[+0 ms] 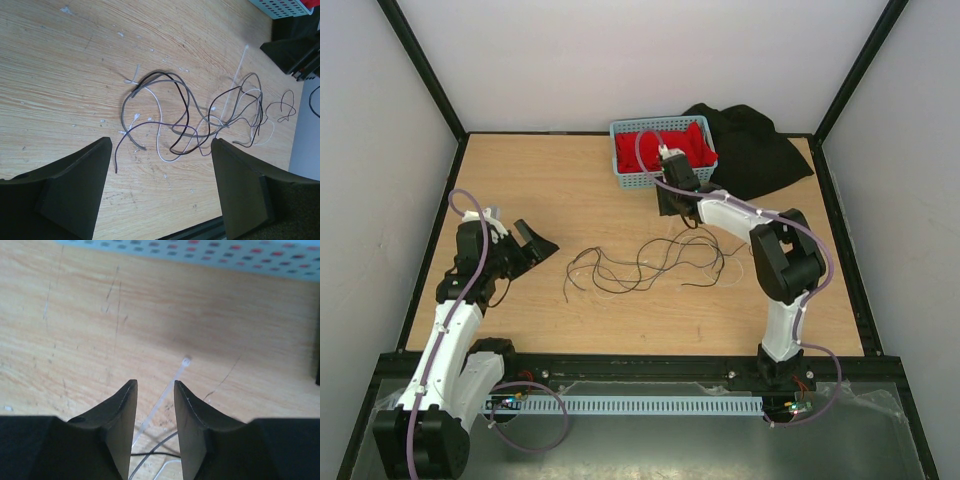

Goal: Zip-tie the wires
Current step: Pick up the ribbon at the center of the board.

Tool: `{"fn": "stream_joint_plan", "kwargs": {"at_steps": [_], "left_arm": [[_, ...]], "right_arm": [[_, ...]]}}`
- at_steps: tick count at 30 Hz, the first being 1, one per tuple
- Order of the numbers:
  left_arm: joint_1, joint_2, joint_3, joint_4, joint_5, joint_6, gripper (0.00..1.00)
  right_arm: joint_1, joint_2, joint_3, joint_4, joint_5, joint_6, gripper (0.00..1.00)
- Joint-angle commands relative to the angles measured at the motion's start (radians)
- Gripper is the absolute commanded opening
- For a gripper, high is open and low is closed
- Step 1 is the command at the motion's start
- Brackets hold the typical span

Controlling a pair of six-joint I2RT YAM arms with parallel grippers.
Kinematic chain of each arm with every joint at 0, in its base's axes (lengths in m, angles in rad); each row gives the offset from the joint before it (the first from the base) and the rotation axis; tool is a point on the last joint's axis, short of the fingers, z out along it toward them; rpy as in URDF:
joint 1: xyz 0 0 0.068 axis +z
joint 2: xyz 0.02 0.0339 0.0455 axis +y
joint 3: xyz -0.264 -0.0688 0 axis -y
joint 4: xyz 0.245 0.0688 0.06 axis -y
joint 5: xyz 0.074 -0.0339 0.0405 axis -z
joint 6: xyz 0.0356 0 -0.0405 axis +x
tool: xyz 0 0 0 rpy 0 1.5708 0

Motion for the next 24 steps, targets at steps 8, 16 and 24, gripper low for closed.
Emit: {"fn": "stream_joint_plan", "kwargs": {"at_steps": [8,16,24], "left_arm": [[0.008,-0.008,0.033,-0.002,0.019,-0.006,0.83],[0.008,-0.002,0.036,-0.002,0.020,-0.006,0.84],[0.008,0.006,0.037,0.002,0.023,-0.001,0.84]], "right_arm": [[-0.029,0.111,0.093,-0.060,0.052,0.040,0.47],[-0.031,0.149,0.096,-0.060,0.061,0.048,0.48],[-0.037,0.194,0.118,-0.059,0.062,0.053,0.48]]}}
